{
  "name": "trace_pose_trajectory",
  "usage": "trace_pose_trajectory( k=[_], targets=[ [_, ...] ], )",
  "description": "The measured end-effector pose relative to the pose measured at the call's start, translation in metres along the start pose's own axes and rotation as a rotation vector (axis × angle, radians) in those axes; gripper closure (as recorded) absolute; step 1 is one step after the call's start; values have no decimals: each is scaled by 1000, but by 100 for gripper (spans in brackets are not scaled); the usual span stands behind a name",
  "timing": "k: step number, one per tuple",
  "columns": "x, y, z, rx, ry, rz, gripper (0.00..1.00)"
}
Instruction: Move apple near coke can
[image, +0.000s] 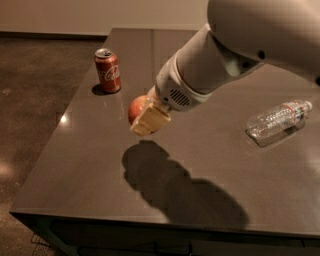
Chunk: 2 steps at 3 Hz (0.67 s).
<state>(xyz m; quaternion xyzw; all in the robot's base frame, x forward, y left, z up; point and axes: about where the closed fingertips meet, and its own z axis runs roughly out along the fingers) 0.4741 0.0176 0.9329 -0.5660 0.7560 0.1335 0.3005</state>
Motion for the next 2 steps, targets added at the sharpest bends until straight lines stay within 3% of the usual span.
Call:
trace_pose_trajectory(
  k=[2],
  targets=[
    [-28, -60, 35, 42, -16, -61, 100]
  ],
)
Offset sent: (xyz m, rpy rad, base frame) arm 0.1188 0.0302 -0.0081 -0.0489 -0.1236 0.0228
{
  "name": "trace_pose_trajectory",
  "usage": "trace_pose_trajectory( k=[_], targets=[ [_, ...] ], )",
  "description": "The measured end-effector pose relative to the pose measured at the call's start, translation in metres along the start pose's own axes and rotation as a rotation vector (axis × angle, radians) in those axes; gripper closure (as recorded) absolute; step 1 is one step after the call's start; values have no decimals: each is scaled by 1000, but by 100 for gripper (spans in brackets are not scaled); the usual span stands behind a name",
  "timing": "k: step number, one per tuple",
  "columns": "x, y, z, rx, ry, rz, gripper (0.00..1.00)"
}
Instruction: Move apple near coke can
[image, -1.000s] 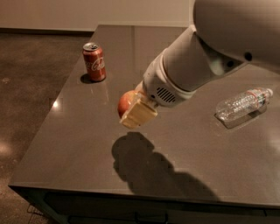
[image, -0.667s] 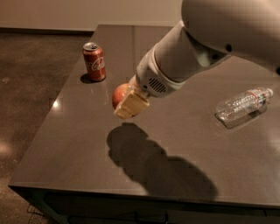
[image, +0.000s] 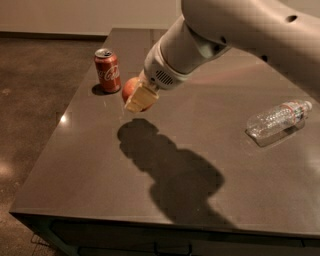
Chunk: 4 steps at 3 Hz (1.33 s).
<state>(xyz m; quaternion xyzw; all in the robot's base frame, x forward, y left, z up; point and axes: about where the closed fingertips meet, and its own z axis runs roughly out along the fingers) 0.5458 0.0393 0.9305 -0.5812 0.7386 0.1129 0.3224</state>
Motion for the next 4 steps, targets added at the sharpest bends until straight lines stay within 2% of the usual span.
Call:
trace_pose_trajectory(
  k=[1, 3, 4],
  targets=[
    [-8, -25, 20, 25, 23, -36, 100],
    [-8, -68, 57, 55, 68, -50, 100],
    [-7, -83, 75, 63, 82, -55, 100]
  ],
)
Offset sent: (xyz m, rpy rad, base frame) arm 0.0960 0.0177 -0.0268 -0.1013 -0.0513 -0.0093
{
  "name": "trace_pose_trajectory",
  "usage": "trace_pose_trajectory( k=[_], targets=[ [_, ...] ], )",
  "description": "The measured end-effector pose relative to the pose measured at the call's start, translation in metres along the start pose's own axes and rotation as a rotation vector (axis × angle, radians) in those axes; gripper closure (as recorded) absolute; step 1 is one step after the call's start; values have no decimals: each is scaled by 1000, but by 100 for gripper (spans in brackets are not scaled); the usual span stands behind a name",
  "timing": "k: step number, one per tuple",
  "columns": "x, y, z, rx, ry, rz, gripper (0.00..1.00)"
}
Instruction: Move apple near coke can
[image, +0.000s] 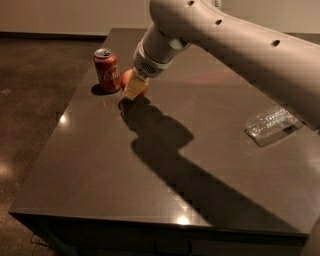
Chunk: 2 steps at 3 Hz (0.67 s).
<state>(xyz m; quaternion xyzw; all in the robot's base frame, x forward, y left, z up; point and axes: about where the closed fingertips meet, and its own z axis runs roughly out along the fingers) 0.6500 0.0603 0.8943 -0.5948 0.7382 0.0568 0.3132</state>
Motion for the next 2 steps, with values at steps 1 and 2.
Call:
trace_pose_trajectory(
  k=[1, 2],
  targets=[
    [-1, -8, 19, -5, 14, -9, 100],
    [-5, -12, 31, 4, 21, -13, 82]
  ],
)
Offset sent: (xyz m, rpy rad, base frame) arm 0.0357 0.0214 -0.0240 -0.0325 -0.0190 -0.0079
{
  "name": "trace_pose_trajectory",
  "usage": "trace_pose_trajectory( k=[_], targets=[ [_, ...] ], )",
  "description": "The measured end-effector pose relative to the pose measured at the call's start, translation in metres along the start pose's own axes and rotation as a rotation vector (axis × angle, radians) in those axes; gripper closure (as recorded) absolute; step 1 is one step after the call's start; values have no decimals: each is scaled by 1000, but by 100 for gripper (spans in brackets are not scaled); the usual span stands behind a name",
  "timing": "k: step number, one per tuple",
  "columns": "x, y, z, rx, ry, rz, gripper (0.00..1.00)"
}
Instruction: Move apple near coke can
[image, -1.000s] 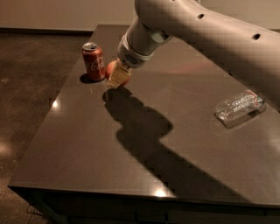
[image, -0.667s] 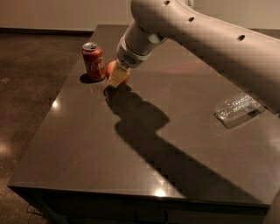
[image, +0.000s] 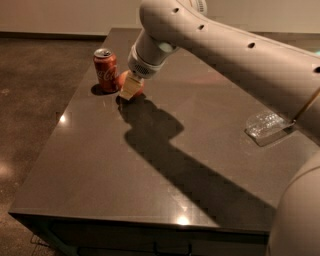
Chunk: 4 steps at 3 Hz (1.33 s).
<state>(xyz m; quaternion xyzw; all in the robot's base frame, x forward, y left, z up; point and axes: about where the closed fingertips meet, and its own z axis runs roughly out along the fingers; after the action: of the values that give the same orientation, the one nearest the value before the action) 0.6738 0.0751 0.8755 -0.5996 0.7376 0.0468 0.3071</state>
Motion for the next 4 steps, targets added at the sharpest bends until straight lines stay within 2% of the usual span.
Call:
trace_pose_trajectory(
  k=[3, 4],
  targets=[
    [-1, -2, 18, -13, 18, 0, 12],
    [-1, -1, 19, -15, 19, -1, 0]
  ],
)
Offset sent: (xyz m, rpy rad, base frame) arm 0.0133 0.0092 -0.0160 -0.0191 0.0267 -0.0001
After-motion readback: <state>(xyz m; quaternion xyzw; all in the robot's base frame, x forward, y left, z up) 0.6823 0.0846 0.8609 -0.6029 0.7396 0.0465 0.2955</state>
